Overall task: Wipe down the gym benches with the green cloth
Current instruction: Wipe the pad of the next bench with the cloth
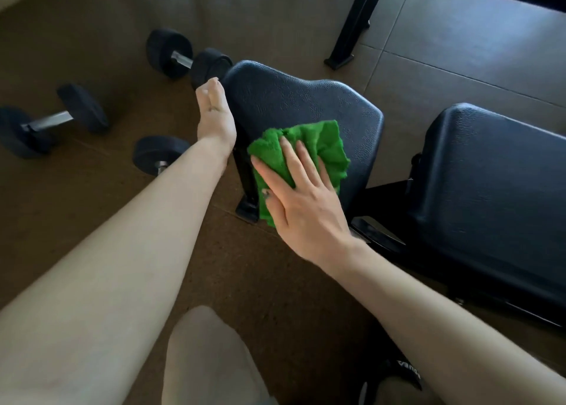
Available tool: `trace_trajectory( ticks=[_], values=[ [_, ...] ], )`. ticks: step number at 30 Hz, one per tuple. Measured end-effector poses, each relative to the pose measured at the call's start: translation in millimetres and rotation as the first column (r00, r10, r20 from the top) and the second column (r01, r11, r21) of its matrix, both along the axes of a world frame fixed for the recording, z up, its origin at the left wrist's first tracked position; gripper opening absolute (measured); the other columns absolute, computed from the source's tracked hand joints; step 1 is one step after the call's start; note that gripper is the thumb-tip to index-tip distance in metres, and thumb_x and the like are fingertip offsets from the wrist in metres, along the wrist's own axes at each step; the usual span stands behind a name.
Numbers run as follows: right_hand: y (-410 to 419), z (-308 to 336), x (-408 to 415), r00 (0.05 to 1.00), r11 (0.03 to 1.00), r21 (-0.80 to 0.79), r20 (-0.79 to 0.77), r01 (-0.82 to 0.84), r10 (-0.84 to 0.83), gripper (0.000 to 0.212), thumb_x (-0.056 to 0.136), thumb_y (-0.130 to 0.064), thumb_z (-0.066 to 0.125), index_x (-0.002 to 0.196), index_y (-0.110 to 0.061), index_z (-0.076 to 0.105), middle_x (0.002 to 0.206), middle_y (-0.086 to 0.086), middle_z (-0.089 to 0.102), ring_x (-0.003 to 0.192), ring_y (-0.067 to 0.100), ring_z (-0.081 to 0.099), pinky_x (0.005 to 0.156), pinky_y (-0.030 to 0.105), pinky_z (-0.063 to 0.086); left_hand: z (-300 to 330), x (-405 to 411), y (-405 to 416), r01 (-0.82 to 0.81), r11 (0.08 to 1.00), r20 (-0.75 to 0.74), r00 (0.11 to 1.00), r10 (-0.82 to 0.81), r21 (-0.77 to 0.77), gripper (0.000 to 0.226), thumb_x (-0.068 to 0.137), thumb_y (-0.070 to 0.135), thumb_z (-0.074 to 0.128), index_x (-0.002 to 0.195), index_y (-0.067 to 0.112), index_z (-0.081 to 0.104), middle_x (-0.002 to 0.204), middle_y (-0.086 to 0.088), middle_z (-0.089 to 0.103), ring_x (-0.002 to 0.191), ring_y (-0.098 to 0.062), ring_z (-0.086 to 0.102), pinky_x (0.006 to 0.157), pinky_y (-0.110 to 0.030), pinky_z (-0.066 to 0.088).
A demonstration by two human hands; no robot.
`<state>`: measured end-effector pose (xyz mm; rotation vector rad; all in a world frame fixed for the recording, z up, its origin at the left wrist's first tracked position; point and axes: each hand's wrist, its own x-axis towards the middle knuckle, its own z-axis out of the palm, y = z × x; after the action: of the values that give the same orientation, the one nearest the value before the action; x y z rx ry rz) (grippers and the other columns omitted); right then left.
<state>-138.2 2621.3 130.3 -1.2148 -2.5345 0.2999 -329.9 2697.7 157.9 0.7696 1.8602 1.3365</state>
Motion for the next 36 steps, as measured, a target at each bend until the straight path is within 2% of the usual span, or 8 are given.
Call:
trace_trajectory(
  ticks=[4, 8, 14, 21, 26, 31, 35, 36],
  values=[
    [70.0, 18.9, -35.5, 0.989, 0.987, -0.116, -0.085, 0.108, -0.119, 0.052, 0.107, -0.045, 0.027, 0.159, -0.048, 0.027, 0.173, 0.004, 0.014, 0.160, 0.027, 0.007, 0.127, 0.057, 0.011, -1.0, -6.3, -0.5, -0.020, 0.998, 0.074, 0.997, 0.025, -0.060, 0.095, 0.077, 0.086, 0.031, 0.157, 0.034, 0.035, 0.161, 0.003, 0.041, 0.146, -0.021, 0.041, 0.122, -0.041, 0.032],
    [101.7, 17.5, -13.5, 0.878, 0.839, -0.349, -0.081, 0.418, -0.471, 0.051, 0.108, -0.047, 0.023, 0.159, -0.052, 0.020, 0.174, -0.002, 0.002, 0.160, 0.019, -0.004, 0.127, 0.055, -0.003, -6.3, -6.2, 3.2, 0.037, 0.999, 0.001, 0.999, -0.037, -0.038, 0.053, 0.111, 0.052, 0.016, 0.160, 0.033, 0.025, 0.165, 0.004, 0.032, 0.149, -0.018, 0.034, 0.110, -0.027, 0.028],
    [47.9, 8.2, 1.7, 0.711, 0.624, -0.512, -0.036, 0.590, -0.702, 0.050, 0.109, -0.047, 0.021, 0.158, -0.056, 0.015, 0.173, -0.007, -0.007, 0.159, 0.019, -0.012, 0.122, 0.066, 0.005, -10.8, -2.4, 5.8, -0.019, 0.999, 0.008, 1.000, 0.019, -0.038, 0.053, 0.110, 0.055, 0.017, 0.158, 0.035, 0.028, 0.163, 0.004, 0.035, 0.147, -0.018, 0.037, 0.105, -0.027, 0.030],
    [-44.9, 3.8, -12.0, 0.802, 0.714, -0.425, 0.051, 0.557, -0.595, 0.053, 0.109, -0.046, 0.020, 0.159, -0.054, 0.001, 0.172, -0.005, -0.017, 0.157, 0.021, -0.020, 0.123, 0.063, 0.003, -10.1, 4.2, 4.2, -0.057, 0.998, -0.035, 0.998, 0.058, 0.039, 0.047, 0.113, 0.045, 0.017, 0.154, 0.032, 0.035, 0.160, 0.003, 0.039, 0.143, -0.016, 0.041, 0.103, -0.027, 0.033],
    [34.4, 7.2, -25.7, 0.801, 0.735, -0.387, 0.016, 0.557, -0.599, 0.053, 0.109, -0.047, 0.019, 0.159, -0.053, 0.006, 0.173, -0.001, -0.010, 0.159, 0.028, -0.013, 0.117, 0.074, -0.004, -11.6, 0.7, 5.9, -0.072, 0.997, -0.040, 0.997, 0.072, 0.002, 0.049, 0.112, 0.049, 0.015, 0.155, 0.035, 0.032, 0.162, 0.004, 0.037, 0.146, -0.019, 0.039, 0.108, -0.029, 0.032],
    [100.7, 32.9, -64.4, 0.877, 0.811, -0.393, -0.022, 0.434, -0.480, 0.055, 0.109, -0.045, 0.019, 0.163, -0.045, 0.007, 0.173, 0.006, -0.012, 0.158, 0.033, -0.015, 0.118, 0.072, -0.009, -15.9, 0.4, 13.8, -0.132, 0.991, -0.182, 0.975, 0.124, -0.032, 0.060, 0.112, 0.048, 0.015, 0.160, 0.018, 0.033, 0.165, -0.005, 0.036, 0.149, -0.025, 0.037, 0.117, -0.037, 0.033],
    [98.0, 34.0, -68.2, 0.949, 0.923, -0.279, -0.096, 0.264, -0.301, 0.054, 0.109, -0.045, 0.023, 0.163, -0.043, 0.016, 0.174, 0.006, -0.004, 0.159, 0.029, -0.011, 0.124, 0.063, -0.005, -14.7, -2.7, 10.6, -0.109, 0.994, -0.051, 0.993, 0.109, 0.002, 0.058, 0.107, 0.056, 0.024, 0.156, 0.027, 0.038, 0.162, -0.001, 0.040, 0.147, -0.023, 0.040, 0.117, -0.031, 0.034],
    [93.4, 30.9, -65.2, 0.965, 0.953, -0.228, -0.124, 0.199, -0.231, 0.054, 0.109, -0.045, 0.027, 0.162, -0.042, 0.019, 0.174, 0.005, 0.000, 0.160, 0.028, -0.008, 0.125, 0.061, -0.003, -12.3, -3.1, 7.2, -0.095, 0.995, -0.020, 0.995, 0.095, 0.013, 0.062, 0.100, 0.063, 0.028, 0.151, 0.031, 0.043, 0.157, 0.000, 0.046, 0.143, -0.023, 0.046, 0.119, -0.037, 0.035]
  ],
)
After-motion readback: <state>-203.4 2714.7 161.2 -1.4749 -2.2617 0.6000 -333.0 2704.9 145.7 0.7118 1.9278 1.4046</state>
